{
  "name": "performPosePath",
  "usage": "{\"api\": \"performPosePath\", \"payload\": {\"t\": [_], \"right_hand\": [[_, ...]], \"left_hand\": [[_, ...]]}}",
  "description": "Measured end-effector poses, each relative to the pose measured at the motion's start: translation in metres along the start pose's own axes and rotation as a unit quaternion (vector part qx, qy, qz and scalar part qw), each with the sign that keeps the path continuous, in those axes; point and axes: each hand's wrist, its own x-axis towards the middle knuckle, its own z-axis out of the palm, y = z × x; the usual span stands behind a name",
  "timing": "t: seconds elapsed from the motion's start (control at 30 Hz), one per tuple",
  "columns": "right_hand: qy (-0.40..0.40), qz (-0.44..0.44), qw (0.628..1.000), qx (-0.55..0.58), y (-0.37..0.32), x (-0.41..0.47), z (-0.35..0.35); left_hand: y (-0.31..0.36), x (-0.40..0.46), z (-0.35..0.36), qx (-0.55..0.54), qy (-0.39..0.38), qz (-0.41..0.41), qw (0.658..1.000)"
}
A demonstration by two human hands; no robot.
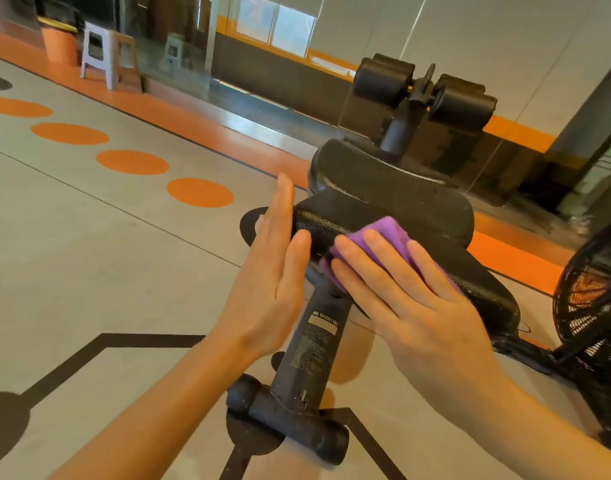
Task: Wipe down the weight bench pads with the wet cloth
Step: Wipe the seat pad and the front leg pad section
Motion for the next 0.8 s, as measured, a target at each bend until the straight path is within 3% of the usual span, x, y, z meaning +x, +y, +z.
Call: {"api": "performPosePath", "payload": {"t": [0.1,0.17,0.3,0.5,0.67,0.8], "right_hand": [[-0.022,0.033,0.999,-0.014,0.015,-0.059,0.001],[0.004,0.057,0.998,-0.024,0.008,-0.047,0.002],[0.069,0.087,0.994,0.020,-0.016,0.012,-0.005],[-0.032,0.094,0.995,-0.003,0.017,-0.085,0.006],[0.062,0.100,0.993,0.017,-0.016,-0.009,-0.001],[0.012,0.071,0.997,-0.002,0.006,-0.032,0.001]], "left_hand": [[-0.004,-0.001,0.000,0.190,0.008,0.137,0.972],[-0.007,-0.002,0.007,0.241,-0.007,0.177,0.954],[-0.015,0.000,0.018,0.267,0.013,0.177,0.947],[-0.013,-0.002,0.019,0.289,0.016,0.169,0.942],[-0.014,0.001,0.018,0.286,0.019,0.175,0.942],[-0.011,0.000,0.016,0.302,0.016,0.173,0.937]]}}
